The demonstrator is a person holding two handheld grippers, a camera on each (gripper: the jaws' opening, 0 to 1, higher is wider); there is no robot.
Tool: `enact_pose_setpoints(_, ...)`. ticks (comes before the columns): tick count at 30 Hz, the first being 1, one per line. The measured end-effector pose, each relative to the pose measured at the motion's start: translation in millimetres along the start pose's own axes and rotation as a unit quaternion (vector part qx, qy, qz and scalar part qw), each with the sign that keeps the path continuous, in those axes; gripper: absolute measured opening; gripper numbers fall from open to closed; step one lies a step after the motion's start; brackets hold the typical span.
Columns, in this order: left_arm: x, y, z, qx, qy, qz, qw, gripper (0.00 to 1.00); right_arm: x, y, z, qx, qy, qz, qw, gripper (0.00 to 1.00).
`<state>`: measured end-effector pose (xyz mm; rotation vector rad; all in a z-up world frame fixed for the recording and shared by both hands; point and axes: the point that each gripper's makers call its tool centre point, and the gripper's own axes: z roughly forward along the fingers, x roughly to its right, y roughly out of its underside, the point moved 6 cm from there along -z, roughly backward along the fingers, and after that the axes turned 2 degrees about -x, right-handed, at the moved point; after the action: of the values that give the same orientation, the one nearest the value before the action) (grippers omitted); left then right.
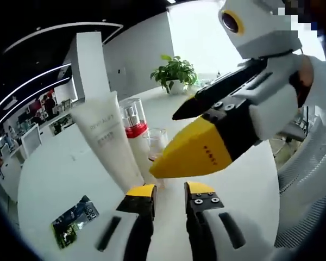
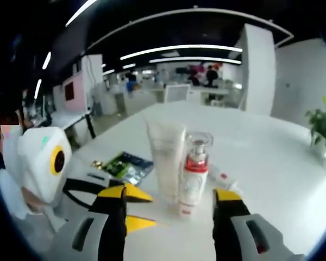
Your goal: Arrange the skincare products in the storage area until every visible bottle or jar stands upright without overlapping.
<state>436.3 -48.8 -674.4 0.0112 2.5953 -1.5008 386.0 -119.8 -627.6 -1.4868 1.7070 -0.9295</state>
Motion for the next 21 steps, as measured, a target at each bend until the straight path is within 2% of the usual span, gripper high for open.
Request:
enact_pose_setpoints(5, 1.3, -1.4, -10.7, -0.007, -0.002, -0.003, 1.0, 0.28, -2.0, 2.5, -6.3, 0.002, -0.02, -0.002, 0.9998, 0.67)
enact_pose_setpoints(12, 3.5, -2.5, -25.9, -0.017, -0.013, -0.009, 0.9997, 0.32, -1.4, 6.6, -12.8, 0.003, -0.035, -0.008, 0.9994, 0.78)
enact_pose_setpoints(14, 1.0, -2.3, -31.1, -0.022, -0.027, -0.009, 0.9994, 0.33, 0.2, 5.7, -15.9, 0.008, -0.037, -0.01, 0.9992, 0.79)
enact_pose_setpoints(17, -0.8, -1.9, -38.5, -0.032, -0.024, -0.023, 0.999, 0.39, 2.5, 6.0, -18.6, 0.005, -0.042, -0.019, 0.9989, 0.85)
enact_pose_setpoints(21, -5.0, -1.9, -51.3, -0.037, -0.029, -0.025, 0.9986, 0.45, 6.1, 5.0, -23.3, 0.007, -0.047, -0.023, 0.9986, 0.87)
